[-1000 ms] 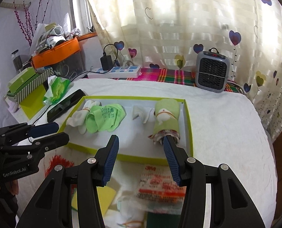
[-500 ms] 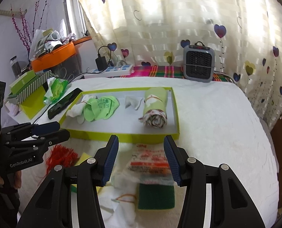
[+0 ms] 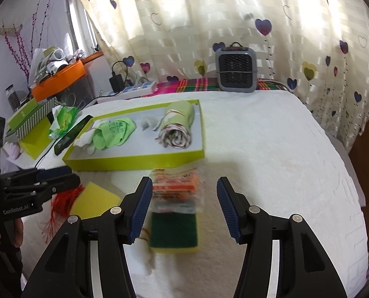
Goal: Organize soft objects
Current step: 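Withdraw both tools from the box toward the yellow sponge and plastic packet, then grasp the yellow sponge with the left tool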
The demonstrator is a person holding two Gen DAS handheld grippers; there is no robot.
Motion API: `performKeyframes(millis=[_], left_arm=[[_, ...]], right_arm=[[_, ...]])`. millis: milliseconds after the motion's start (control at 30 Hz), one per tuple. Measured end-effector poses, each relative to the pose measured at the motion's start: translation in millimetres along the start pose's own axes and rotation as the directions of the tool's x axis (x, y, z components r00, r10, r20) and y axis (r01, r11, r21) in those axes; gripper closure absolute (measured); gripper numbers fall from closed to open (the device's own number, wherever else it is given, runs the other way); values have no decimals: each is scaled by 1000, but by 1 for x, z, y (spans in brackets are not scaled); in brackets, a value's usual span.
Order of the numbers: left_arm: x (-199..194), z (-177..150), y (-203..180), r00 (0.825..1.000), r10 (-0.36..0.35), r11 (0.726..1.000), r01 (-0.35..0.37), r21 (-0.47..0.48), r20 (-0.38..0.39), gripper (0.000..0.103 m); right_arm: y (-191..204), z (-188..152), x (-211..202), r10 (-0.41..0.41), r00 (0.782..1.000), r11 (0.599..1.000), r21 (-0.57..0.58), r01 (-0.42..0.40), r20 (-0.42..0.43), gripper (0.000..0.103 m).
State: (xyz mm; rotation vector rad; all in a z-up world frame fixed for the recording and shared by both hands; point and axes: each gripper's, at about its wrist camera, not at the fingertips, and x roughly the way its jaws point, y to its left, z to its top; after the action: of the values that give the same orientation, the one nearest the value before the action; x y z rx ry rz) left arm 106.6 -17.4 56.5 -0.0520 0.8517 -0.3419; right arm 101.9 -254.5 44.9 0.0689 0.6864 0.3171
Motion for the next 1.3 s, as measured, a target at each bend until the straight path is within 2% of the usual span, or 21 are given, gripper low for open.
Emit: performKeyframes(millis=[300,600,1033,1300], left_arm=[[14,-9,-27,998,-4,999,6,45,-56,60],[24,-13,-36,995,64,996,-59,64,-83,56],[30,-16,-51,982,181,975,-171,143,-58,56],[26,-17,-49,984,176,977,-170,132,-33,64]], right_arm=[[-23,-6,-1,5,1000,998,66,-4,-3,48],[-27,-9,-3,33,999,997,66,-33,-1,48],[-22,-12,-2,50,999,997,53,-49,-11,48],[-19,-13,1,52,998,998,46,-51,-21,48]])
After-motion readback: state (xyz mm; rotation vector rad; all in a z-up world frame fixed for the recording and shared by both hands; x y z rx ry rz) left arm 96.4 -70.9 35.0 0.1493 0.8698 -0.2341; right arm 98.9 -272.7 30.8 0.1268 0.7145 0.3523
